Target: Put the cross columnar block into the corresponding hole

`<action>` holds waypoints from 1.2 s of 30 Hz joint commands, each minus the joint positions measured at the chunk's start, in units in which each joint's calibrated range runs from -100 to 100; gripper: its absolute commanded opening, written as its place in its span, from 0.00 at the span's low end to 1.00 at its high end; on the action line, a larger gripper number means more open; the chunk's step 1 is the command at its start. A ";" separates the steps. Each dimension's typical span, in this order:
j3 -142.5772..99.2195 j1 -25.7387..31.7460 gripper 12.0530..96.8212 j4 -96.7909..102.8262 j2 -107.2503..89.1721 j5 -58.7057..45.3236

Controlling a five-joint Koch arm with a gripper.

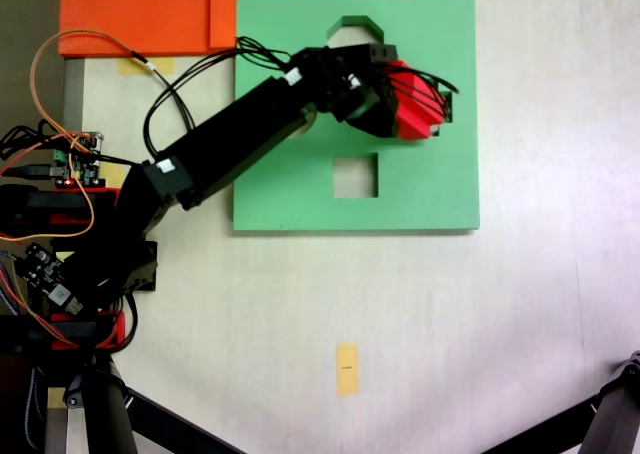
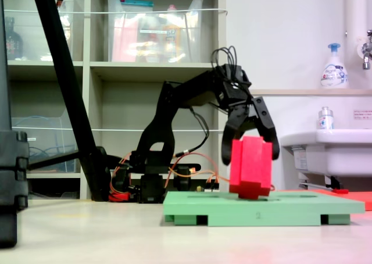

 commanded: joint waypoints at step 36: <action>8.05 1.17 0.32 -6.81 -6.17 0.34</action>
